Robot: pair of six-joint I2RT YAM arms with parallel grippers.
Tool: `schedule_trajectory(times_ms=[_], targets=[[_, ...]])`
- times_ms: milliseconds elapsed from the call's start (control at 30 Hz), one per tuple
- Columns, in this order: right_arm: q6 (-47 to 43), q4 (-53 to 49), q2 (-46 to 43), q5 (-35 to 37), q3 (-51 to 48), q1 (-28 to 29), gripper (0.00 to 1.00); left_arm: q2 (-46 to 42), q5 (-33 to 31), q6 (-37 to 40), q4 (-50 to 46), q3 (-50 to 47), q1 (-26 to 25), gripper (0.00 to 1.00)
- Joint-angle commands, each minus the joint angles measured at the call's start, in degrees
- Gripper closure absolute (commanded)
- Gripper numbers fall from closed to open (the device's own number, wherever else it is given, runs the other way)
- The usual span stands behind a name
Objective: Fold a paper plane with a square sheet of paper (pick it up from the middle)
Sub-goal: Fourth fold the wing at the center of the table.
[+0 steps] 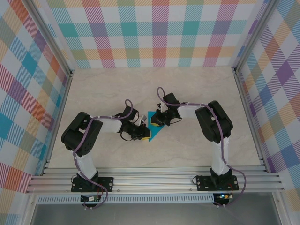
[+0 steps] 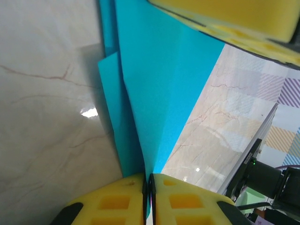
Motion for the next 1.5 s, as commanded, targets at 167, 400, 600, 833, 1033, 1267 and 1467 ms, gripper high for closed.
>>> schedule_trajectory(times_ms=[167,400,600,833,1033,1267,1467], targets=[[-0.9,-3.9,4.1,4.5,-0.4,0.0,0.9,1.2,0.8,1.7,-10.1,-0.1,-1.0,0.94],[-0.9,-4.1,4.1,4.6,-0.5,0.0,0.9,2.3,-1.3,2.7,-12.9,0.3,-1.1,1.0],[-1.4,-5.0,4.8,6.1,-0.7,0.0,0.9,0.3,-2.7,2.0,-14.6,-1.4,-1.3,0.96],[-1.7,-5.0,5.0,6.1,-1.1,0.0,0.91,-9.6,-5.3,-1.2,-13.5,-1.6,-2.0,0.84],[-1.6,-5.2,4.8,6.2,-1.2,0.0,0.91,-15.4,-8.2,-5.9,-12.0,0.3,-2.0,0.81],[-1.6,-5.1,5.4,5.9,-1.0,0.0,0.91,-9.3,-5.3,-12.3,0.3,3.1,-2.7,0.82],[-1.6,-5.2,5.4,5.9,-1.1,0.0,0.91,-3.2,-5.3,-12.8,2.8,5.0,-3.4,0.82]])
